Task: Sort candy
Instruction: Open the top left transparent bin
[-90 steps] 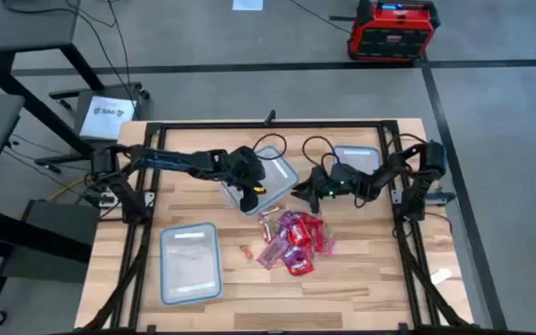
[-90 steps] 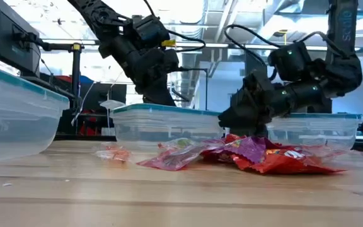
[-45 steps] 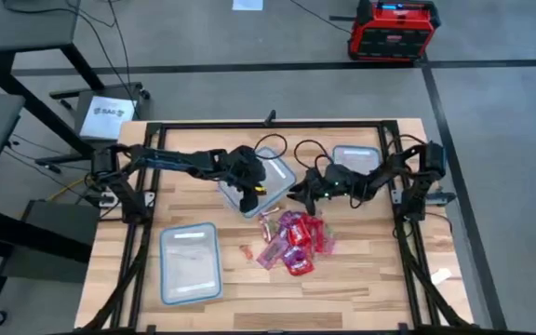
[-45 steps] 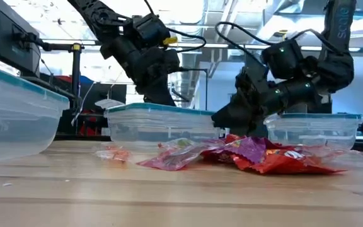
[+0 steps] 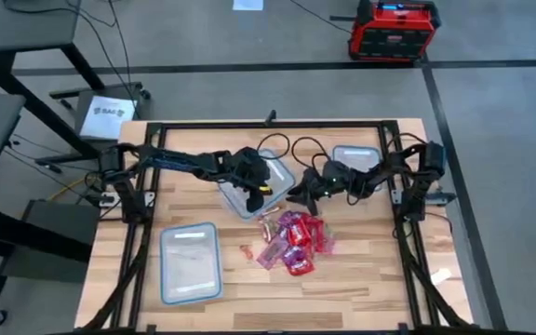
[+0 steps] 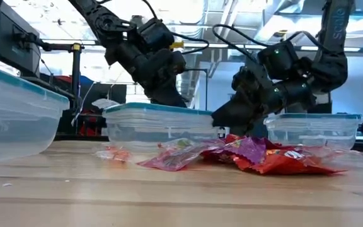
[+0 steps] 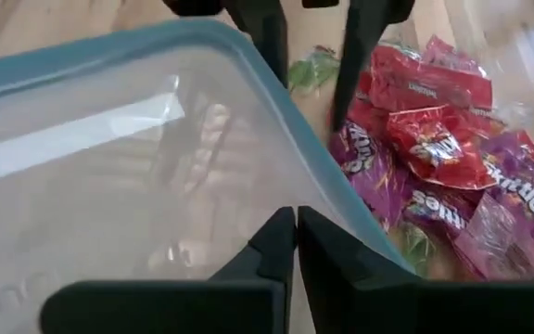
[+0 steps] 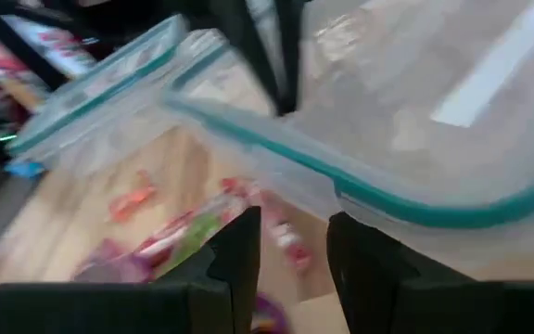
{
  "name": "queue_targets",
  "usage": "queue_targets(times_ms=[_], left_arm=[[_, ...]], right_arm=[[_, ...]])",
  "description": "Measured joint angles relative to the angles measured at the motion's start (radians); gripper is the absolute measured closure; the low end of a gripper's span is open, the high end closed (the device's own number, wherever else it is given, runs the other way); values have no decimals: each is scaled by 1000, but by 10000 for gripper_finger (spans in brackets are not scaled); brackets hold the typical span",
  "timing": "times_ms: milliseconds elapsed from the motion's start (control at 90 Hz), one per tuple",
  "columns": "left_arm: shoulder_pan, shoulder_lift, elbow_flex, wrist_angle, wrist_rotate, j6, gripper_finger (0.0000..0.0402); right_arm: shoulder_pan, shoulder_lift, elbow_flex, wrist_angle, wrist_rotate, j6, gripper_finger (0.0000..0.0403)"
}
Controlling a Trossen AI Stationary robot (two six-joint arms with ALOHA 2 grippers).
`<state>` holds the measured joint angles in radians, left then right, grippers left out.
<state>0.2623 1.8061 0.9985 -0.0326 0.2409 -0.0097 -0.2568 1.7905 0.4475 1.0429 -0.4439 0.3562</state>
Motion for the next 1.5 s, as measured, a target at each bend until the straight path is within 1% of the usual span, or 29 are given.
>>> queue_targets(times_ms=[111, 167, 344, 500, 567, 633, 744, 822, 911, 1078, 1211, 1267, 1344, 1500], left_arm=[[-1, 21, 3, 37, -24, -10, 401], [-3, 21, 3, 33, -31, -15, 401], [-9, 15, 1, 34, -40, -19, 401], [-13, 15, 15, 18, -33, -29, 402], [-16, 16, 24, 7, -26, -32, 402], [-19, 17, 35, -7, -23, -31, 402], [-21, 18, 54, -28, -20, -29, 402], [-21, 18, 55, -34, -17, -17, 401], [-21, 18, 56, -47, -7, 6, 401], [-21, 17, 56, -70, 18, 39, 401], [-21, 17, 56, -74, 36, 40, 401], [-21, 17, 56, -77, 43, 40, 401], [-21, 17, 55, -80, 46, 43, 401], [-22, 17, 55, -77, 48, 47, 401]], right_arm=[[-13, -7, 18, 122, -123, 31, 318], [-20, -7, 19, 147, -176, 61, 327], [-27, -4, 22, 143, -185, 95, 341], [-14, -5, 18, 51, -191, 54, 342], [-6, -6, 18, -1, -183, 38, 342], [4, -6, 18, -82, -146, 1, 342], [20, -6, 18, -203, 4, -97, 342], [22, -6, 17, -242, 117, -146, 342], [8, -6, 17, -239, 179, -173, 342], [-43, -6, 17, -238, 165, -199, 342], [-73, -6, 15, -169, 49, -177, 342], [-74, -5, 15, -145, 26, -170, 342], [-67, -5, 14, -125, 27, -170, 342], [-58, -2, 14, -103, 64, -171, 342]])
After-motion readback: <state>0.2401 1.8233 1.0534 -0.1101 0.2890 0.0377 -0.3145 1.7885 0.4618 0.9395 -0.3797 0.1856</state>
